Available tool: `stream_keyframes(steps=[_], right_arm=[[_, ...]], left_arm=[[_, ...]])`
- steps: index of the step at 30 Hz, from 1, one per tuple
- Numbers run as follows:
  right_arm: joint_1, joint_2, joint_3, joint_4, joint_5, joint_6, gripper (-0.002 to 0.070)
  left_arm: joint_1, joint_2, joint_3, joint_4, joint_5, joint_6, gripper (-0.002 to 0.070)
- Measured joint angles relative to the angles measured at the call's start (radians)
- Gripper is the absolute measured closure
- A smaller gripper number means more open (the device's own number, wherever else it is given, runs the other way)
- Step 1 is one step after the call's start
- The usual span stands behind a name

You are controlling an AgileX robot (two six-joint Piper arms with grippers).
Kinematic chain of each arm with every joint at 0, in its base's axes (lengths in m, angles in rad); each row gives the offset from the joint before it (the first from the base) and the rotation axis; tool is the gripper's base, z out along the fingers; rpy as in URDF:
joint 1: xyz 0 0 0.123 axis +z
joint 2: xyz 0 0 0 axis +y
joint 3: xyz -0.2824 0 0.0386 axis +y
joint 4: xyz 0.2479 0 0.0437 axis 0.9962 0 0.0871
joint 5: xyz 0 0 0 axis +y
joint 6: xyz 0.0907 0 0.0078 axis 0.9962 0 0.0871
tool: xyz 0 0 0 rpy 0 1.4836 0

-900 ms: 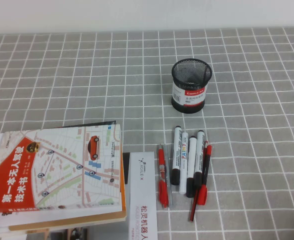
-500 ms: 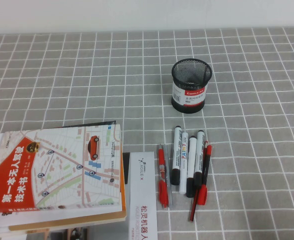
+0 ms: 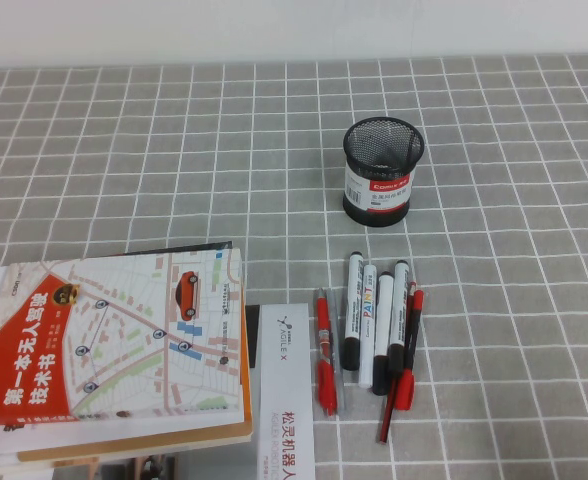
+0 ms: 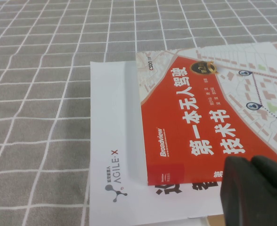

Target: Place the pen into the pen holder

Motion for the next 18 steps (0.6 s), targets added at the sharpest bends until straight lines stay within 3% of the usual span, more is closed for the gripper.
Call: stream_keyframes(steps=[7, 11, 18], right_arm=[[0.0, 0.0, -0.009, -0.034, 0.044, -0.074, 0.0688], [0.0, 0.027, -0.107, -0.178, 0.081, -0.075, 0.0689], [0.0, 0.285, -0.372, -0.507, 0.293, -0.075, 0.0689]], left_arm=[[0.0, 0.0, 0.0, 0.0, 0.0, 0.0, 0.0678], [0.0, 0.0, 0.0, 0.0, 0.0, 0.0, 0.0678], [0.0, 0.0, 0.0, 0.0, 0.0, 0.0, 0.0678]])
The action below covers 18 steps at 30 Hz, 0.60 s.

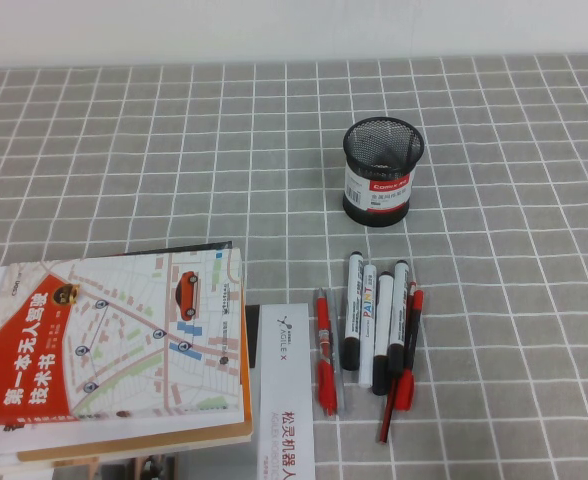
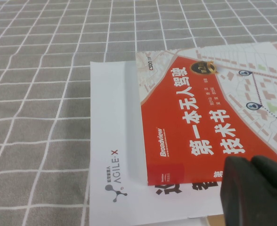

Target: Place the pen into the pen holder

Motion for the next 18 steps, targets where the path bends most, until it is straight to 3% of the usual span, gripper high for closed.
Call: stream_keyframes(steps=[10, 18], right_arm=[[0.0, 0.448, -0.353, -0.267, 0.378, 0.0, 0.0689], [0.013, 0.738, -0.511, -0.312, 0.534, 0.0, 0.0689]], left_arm=[[0.0, 0.0, 0.0, -0.005, 0.0, 0.0, 0.0678], [0.0, 0.0, 0.0, 0.0, 0.0, 0.0, 0.0678]])
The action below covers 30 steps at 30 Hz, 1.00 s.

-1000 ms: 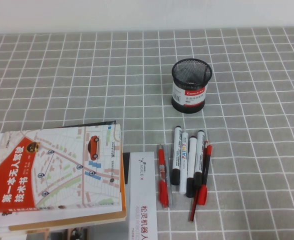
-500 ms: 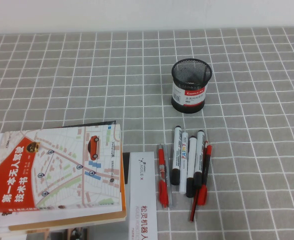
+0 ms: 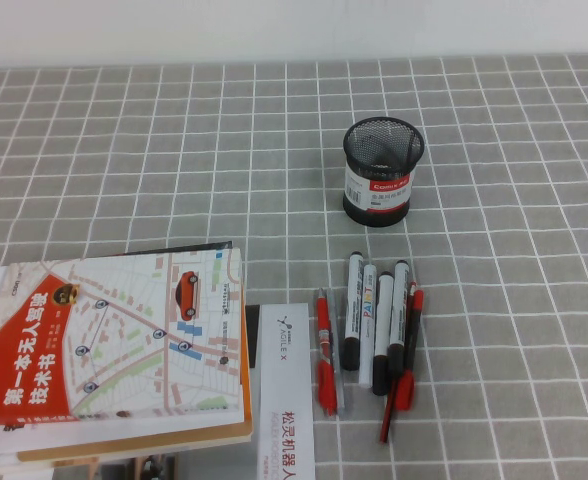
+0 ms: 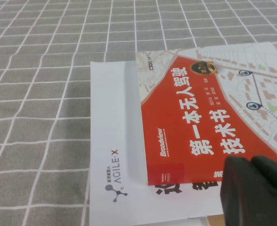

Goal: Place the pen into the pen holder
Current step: Pick up the pen on the table

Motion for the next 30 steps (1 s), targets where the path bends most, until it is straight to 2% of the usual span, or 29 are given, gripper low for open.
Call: stream_keyframes(steps=[4, 10, 14, 23, 30], right_arm=[[0.05, 0.109, -0.056, -0.095, 0.039, 0.076, 0.0689], [0.229, 0.267, -0.147, -0.405, 0.108, 0.311, 0.0689], [0.334, 0.368, -0.234, -0.514, 0.114, 0.425, 0.0689], [0.485, 0.616, -0.495, -0.536, 0.114, 0.46, 0.0689], [0.505, 0.77, -0.649, -0.423, 0.114, 0.462, 0.0689]], left_arm=[[0.0, 0.0, 0.0, 0.0, 0.0, 0.0, 0.0678], [0.0, 0.0, 0.0, 0.0, 0.0, 0.0, 0.0678], [0.0, 0.0, 0.0, 0.0, 0.0, 0.0, 0.0678], [0.0, 0.0, 0.0, 0.0, 0.0, 0.0, 0.0678], [0.0, 0.0, 0.0, 0.0, 0.0, 0.0, 0.0678]])
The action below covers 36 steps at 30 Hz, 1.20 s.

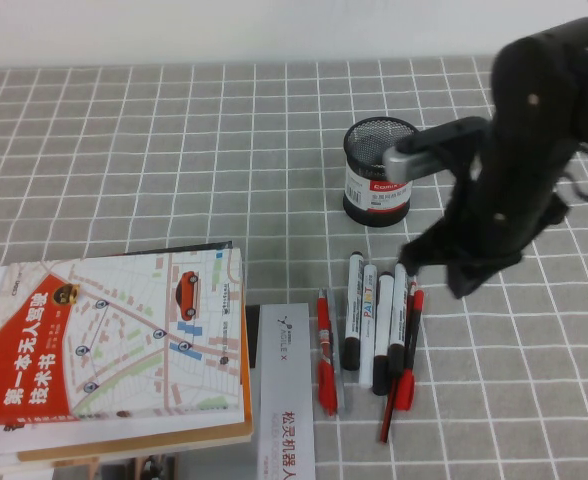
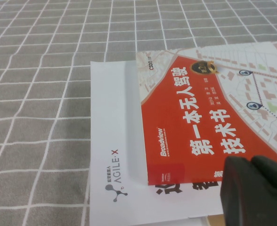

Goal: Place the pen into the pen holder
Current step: Pick up the pen on the table

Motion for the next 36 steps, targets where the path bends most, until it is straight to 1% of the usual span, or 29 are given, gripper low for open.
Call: stream_keyframes(steps=[6, 9, 14, 17, 19, 22, 27, 33, 36], right_arm=[[0.0, 0.102, -0.079, 0.058, 0.0, 0.021, 0.0685], [0.0, 0.156, -0.125, 0.058, 0.0, 0.06, 0.0665], [0.029, 0.239, -0.214, 0.034, 0.0, 0.096, 0.058], [0.048, 0.274, -0.243, -0.006, 0.0, 0.153, 0.0524], [0.05, 0.292, -0.247, -0.033, 0.0, 0.201, 0.0502], [0.05, 0.323, -0.247, -0.067, 0.0, 0.264, 0.0491], [0.05, 0.356, -0.247, -0.056, -0.002, 0.3, 0.0488], [0.05, 0.38, -0.249, -0.013, -0.003, 0.311, 0.0489], [0.05, 0.382, -0.251, 0.0, -0.003, 0.311, 0.0503]], left_arm=[[0.0, 0.0, 0.0, -0.005, 0.0, 0.0, 0.0678], [0.0, 0.0, 0.0, 0.0, 0.0, 0.0, 0.0678], [0.0, 0.0, 0.0, 0.0, 0.0, 0.0, 0.0678], [0.0, 0.0, 0.0, 0.0, 0.0, 0.0, 0.0678], [0.0, 0.0, 0.0, 0.0, 0.0, 0.0, 0.0678], [0.0, 0.0, 0.0, 0.0, 0.0, 0.0, 0.0678], [0.0, 0.0, 0.0, 0.0, 0.0, 0.0, 0.0678], [0.0, 0.0, 0.0, 0.0, 0.0, 0.0, 0.0678], [0.0, 0.0, 0.0, -0.005, 0.0, 0.0, 0.0678]])
